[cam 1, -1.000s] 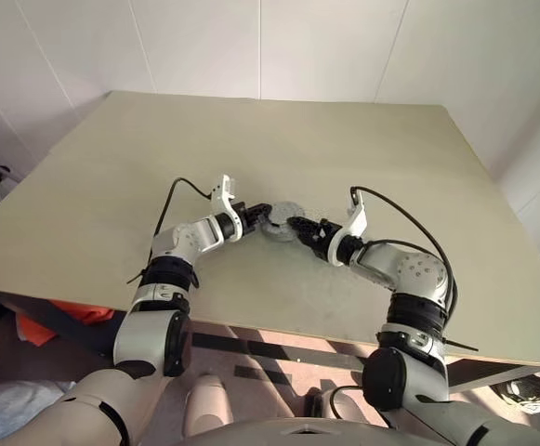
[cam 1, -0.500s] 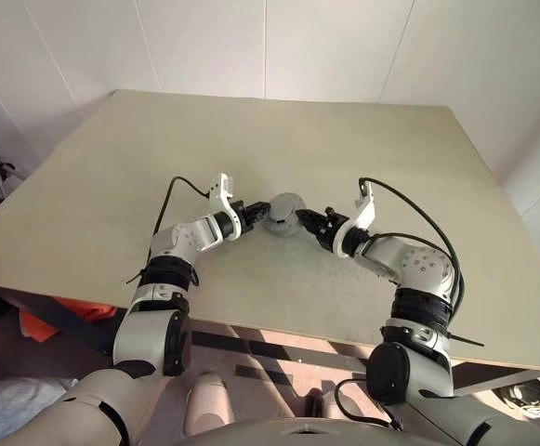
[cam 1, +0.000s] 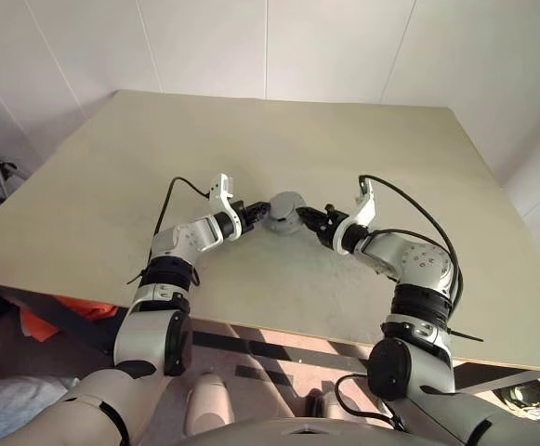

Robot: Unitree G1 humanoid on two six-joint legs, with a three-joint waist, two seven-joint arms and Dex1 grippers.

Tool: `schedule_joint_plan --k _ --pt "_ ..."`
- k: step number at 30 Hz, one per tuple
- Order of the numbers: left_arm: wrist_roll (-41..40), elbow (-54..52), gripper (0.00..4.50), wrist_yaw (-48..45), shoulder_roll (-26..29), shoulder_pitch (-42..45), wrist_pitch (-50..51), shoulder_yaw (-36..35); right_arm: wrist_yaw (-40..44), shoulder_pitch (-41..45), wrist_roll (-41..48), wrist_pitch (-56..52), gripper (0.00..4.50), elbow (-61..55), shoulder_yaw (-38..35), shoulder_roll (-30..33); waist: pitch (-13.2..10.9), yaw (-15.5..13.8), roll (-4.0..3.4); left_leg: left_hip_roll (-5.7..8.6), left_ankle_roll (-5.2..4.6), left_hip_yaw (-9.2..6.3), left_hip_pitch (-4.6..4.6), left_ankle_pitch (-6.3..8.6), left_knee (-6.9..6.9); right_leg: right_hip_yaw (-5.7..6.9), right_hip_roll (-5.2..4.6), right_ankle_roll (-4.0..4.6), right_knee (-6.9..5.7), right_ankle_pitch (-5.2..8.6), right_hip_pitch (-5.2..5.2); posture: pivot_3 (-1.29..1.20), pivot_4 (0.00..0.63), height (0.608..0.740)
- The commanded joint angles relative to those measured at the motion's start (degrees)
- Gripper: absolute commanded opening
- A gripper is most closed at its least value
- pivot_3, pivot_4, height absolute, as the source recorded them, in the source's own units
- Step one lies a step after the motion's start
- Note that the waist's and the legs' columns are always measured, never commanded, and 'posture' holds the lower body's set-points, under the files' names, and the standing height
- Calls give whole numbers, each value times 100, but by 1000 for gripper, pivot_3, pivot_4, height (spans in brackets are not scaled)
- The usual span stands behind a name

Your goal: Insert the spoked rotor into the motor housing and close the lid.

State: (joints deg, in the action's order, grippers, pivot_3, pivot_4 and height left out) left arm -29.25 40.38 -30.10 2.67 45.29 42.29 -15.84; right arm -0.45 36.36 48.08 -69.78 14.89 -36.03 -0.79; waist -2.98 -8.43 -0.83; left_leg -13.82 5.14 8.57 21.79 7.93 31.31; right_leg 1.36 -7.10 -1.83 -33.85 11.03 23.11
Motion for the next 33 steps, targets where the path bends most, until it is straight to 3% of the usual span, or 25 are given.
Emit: schedule_joint_plan --k 1,8,10,22,33 --pt "-352 -165 0 -128 199 65 -134 -389 -82 501 413 378 1057 193 -310 17 0 2 0 0 -1 0 1 -1 1 0 0 0 -2 0 1 0 0 740" --pt "-981 -641 0 -229 457 -355 161 -942 -404 1045 977 649 1057 685 -883 165 0 -10 -1 0 -10 0 27 3 1 4 1 -1 1 0 20 0 0 740" --pt "-1137 -872 387 -208 444 -524 178 -1047 -398 1100 1107 641 1057 644 -859 154 0 -10 0 0 -17 0 29 7 1 6 1 -1 2 0 20 0 0 740" --pt "-2134 -1247 4351 109 253 -710 664 -1526 -571 1248 1707 316 1057 464 -545 49 -1 -8 1 -2 -20 0 30 9 23 3 1 -2 -4 -1 18 0 0 740" --pt "-3058 -821 4458 -166 156 -372 1633 -1697 -994 1028 2495 -108 1057 -61 -188 -283 -2 -14 2 -4 -20 -1 31 9 27 3 2 -23 -7 -13 18 0 0 740"
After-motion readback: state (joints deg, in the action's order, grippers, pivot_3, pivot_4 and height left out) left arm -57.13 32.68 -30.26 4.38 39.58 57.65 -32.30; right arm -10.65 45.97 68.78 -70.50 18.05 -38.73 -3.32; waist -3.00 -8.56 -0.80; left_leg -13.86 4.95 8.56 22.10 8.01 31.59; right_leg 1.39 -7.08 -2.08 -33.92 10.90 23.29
